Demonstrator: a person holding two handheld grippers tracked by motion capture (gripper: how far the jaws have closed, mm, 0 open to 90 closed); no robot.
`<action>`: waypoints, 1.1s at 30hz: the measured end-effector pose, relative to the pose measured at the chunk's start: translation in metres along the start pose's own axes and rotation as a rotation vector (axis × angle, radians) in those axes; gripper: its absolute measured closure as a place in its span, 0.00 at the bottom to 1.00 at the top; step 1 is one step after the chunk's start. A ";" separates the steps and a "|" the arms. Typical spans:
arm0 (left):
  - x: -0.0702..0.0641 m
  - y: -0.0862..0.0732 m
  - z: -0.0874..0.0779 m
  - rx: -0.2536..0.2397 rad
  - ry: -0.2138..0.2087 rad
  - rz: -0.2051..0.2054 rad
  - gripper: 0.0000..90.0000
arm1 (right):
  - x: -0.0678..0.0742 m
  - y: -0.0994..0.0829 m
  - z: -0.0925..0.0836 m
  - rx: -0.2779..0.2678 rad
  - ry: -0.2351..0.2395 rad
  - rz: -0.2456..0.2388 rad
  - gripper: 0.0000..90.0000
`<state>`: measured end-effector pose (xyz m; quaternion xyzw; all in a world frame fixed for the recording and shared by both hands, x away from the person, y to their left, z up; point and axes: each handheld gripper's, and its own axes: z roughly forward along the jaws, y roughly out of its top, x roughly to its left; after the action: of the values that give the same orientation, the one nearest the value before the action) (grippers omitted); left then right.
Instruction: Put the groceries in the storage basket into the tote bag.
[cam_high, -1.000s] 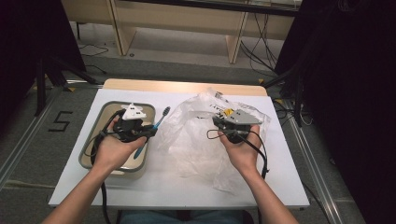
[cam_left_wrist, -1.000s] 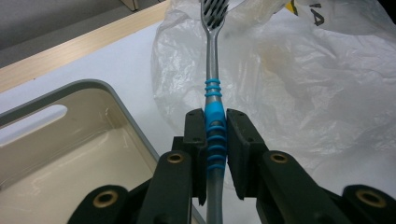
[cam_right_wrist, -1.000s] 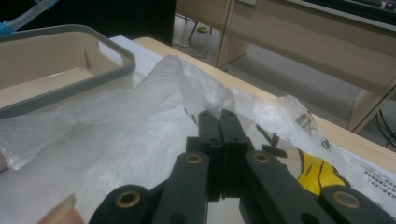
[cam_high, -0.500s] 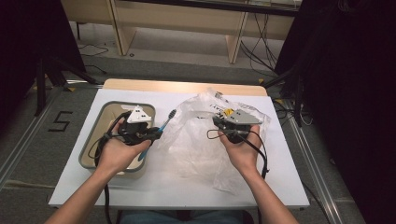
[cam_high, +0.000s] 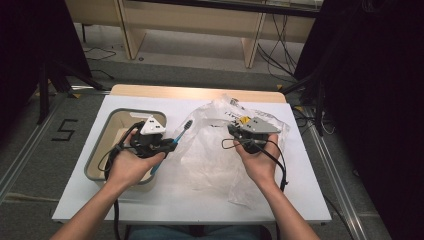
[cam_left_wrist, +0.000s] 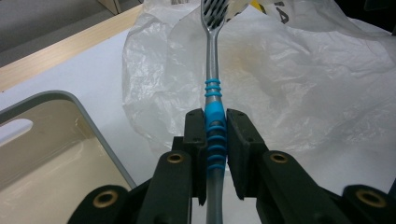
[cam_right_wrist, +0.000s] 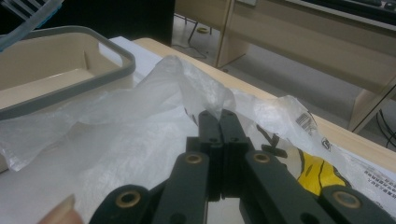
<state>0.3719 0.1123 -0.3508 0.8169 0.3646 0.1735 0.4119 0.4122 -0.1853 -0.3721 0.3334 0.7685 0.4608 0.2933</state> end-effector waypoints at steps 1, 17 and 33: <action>-0.001 0.000 0.000 0.000 -0.003 0.004 0.87 | 0.000 0.000 0.000 0.000 0.000 0.000 1.00; -0.012 0.001 0.006 0.008 -0.025 0.026 0.87 | 0.000 0.000 0.000 -0.003 -0.001 0.002 1.00; -0.024 -0.001 0.016 0.032 -0.051 0.047 0.87 | 0.000 0.000 0.000 -0.003 -0.001 0.003 1.00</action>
<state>0.3642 0.0861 -0.3607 0.8359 0.3372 0.1564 0.4040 0.4121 -0.1854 -0.3719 0.3343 0.7672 0.4621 0.2934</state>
